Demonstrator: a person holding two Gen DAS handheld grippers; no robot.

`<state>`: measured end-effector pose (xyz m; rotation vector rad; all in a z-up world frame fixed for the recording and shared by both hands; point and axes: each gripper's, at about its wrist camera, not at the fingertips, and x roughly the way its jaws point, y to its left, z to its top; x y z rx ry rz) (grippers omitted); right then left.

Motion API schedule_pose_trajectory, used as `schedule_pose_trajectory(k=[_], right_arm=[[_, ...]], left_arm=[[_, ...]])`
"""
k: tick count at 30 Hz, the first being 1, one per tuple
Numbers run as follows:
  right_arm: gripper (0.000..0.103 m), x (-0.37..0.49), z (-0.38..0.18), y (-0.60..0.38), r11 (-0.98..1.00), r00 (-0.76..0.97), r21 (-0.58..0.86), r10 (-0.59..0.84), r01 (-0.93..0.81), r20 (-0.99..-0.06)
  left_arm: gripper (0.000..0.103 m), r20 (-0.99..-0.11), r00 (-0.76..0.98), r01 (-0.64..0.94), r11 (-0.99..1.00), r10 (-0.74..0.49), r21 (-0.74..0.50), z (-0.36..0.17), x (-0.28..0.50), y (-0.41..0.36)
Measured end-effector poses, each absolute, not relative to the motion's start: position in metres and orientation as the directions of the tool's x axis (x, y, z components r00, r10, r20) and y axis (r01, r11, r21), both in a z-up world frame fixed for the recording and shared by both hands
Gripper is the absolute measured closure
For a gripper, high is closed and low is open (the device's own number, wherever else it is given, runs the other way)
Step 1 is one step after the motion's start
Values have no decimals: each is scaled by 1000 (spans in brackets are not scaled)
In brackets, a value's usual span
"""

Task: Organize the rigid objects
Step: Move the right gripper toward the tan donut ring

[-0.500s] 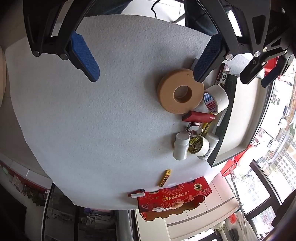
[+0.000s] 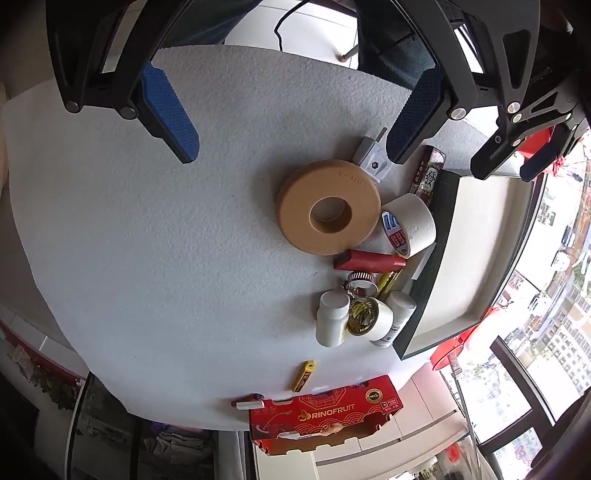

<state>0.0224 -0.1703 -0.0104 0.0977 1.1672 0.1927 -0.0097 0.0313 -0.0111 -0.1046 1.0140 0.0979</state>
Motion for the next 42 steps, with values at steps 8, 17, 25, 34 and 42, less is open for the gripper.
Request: schedule_pose_trajectory(k=[8,17,25,34,42], right_arm=[[1,23,-12,-174,979,361,184,202,-84,-910],[1,27,-20,-172,983,340,159,180,-88,-923],[1,40,-28,-156,980,318,163,192,-117,-929],[1,64,-49,-116,974,284,77,138,-214,-949],[1,77,-53,-167,991,346,-105,-69,-86,-936]], left_arm=[[0,-853,514,-158,987,95,15,-14,-9,26],[0,-860,487,-191,980,150,63,-21,1,35],[0,-858,486,-135,984,166,114,-34,23,18],[0,-865,427,-162,963,264,214,-68,40,37],[0,-859,446,-170,966,250,193,-64,41,47]])
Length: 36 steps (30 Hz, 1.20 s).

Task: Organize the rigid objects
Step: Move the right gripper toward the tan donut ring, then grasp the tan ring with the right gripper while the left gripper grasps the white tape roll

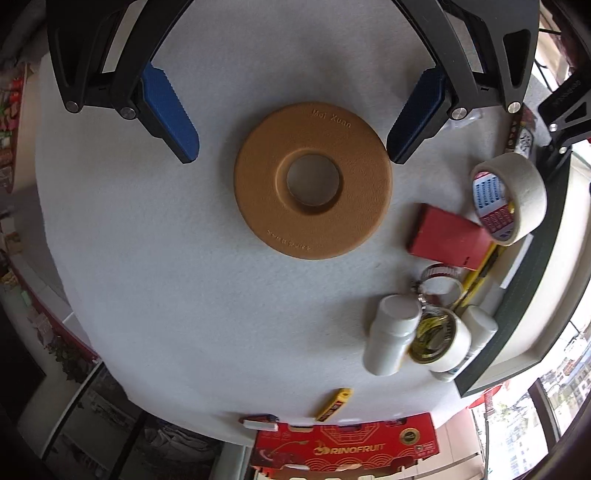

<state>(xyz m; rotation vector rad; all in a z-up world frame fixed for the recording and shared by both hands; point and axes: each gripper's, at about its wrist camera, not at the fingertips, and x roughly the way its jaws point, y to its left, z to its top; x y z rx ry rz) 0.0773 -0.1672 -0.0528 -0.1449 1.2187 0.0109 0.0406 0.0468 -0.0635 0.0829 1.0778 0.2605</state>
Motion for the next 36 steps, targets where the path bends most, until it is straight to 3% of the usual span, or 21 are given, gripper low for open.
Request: schedule_pose_trajectory(k=[5,12,36], right_arm=[[1,66,-39,-215,1000,367,25,22,3,-930],[1,55,-32,-227,997,372,71,57,25,-927],[1,84,-32,-208,993,360,108,119,-49,-926]], left_arm=[[0,-858,500,-131,990,117,59,-38,33,22],[0,-864,500,-78,997,56,20,-32,45,-26],[0,-898,433,-165,986,73,0,-52,63,-34]])
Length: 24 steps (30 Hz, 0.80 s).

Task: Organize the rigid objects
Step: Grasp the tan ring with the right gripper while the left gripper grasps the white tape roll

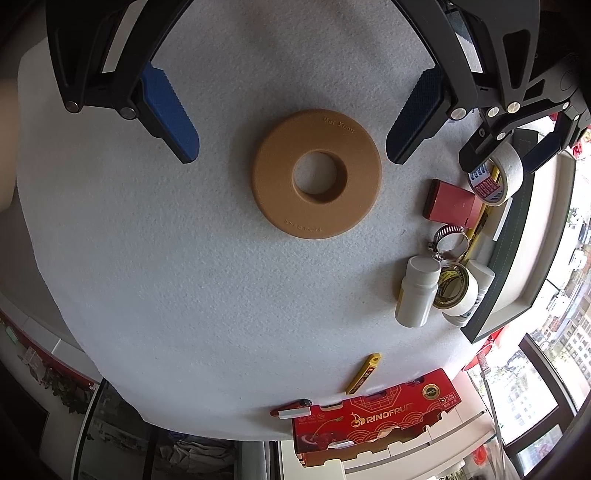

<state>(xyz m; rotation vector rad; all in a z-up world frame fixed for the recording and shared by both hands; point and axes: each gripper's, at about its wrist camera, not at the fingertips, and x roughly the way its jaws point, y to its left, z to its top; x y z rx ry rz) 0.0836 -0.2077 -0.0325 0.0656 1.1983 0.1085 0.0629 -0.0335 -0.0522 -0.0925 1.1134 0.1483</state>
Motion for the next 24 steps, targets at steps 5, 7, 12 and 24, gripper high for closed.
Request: schedule_pose_trajectory(k=[5,7,12,24], right_arm=[[1,86,-32,-208,992,358,114,123,-44,-926],[1,87,-31,-209,992,358,116,123,-43,-926],[1,93,-32,-209,993,351,113,119,-37,-929],[1,124,-66,-181,994,251,24,51,-110,-967]], left_arm=[[0,-901,427,-165,986,74,3,-53,63,-33],[0,-903,425,-168,986,71,-1,-54,64,-33],[0,-901,425,-172,985,84,11,-54,64,-33],[0,-908,405,-155,987,108,48,-63,65,-35]])
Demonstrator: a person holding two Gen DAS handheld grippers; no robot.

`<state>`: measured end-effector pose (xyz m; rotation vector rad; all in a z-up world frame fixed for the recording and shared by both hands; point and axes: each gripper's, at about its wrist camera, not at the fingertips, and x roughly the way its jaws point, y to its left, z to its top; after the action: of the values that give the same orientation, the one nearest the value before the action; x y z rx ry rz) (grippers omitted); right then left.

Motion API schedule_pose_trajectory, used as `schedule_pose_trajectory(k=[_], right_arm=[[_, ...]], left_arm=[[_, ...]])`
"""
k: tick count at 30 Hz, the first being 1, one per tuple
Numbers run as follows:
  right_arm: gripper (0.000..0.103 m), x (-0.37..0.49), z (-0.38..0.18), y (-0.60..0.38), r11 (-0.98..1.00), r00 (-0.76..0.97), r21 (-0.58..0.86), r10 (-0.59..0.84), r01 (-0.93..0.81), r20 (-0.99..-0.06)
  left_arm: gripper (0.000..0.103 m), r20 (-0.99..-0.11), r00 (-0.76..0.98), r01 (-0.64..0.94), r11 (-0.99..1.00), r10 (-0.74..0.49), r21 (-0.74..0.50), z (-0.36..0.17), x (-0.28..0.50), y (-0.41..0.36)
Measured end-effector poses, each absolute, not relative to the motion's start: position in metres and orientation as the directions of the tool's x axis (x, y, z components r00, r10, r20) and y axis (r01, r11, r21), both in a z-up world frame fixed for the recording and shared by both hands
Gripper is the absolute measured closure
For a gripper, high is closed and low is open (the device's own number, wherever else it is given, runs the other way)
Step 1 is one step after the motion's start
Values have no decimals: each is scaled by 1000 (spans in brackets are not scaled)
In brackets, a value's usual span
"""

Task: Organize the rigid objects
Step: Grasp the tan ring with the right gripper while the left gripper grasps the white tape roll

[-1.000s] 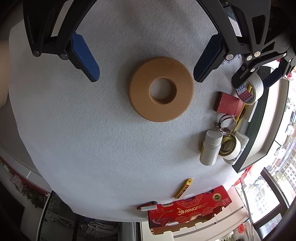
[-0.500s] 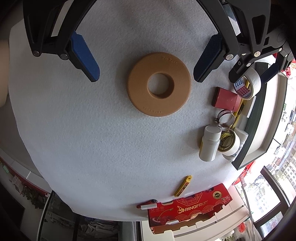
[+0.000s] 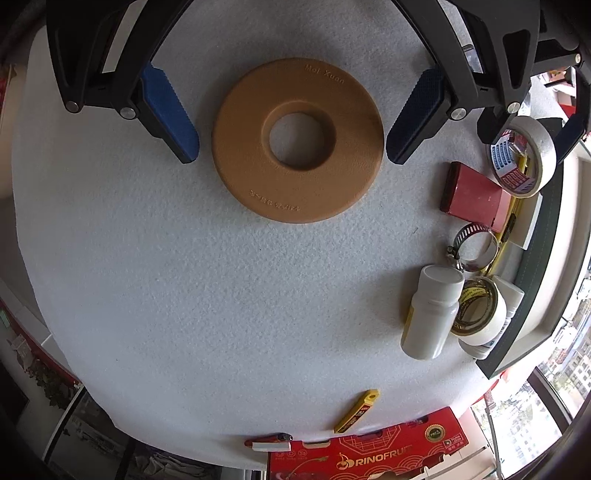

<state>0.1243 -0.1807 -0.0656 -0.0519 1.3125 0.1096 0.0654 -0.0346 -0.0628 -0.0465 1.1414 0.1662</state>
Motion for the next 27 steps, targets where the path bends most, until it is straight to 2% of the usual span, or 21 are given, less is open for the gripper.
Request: schedule_pose_trajectory(k=[5,10,13,21,27], right_arm=[[1,121,-67,-211,998,282,-37,-20,-55,-959],[1,115,-71,-267,997,273,-23,-42,71,-961],[1,107,-71,-289,992,268,4,-31,128,-963],[1,100,-70,-285,997,310,12,-12,75,-951],[1,109,-76,-287,998,312,14,-7,64,-950]], left_arm=[[0,-911,406,-119,993,71,24,-66,69,-46],[0,-909,417,-7,1000,-18,-23,-66,80,-72],[0,-896,444,1,1000,-17,-18,-57,81,-77],[0,-895,446,-113,993,25,-28,-51,68,-26],[0,-905,422,-94,995,50,11,-62,70,-48]])
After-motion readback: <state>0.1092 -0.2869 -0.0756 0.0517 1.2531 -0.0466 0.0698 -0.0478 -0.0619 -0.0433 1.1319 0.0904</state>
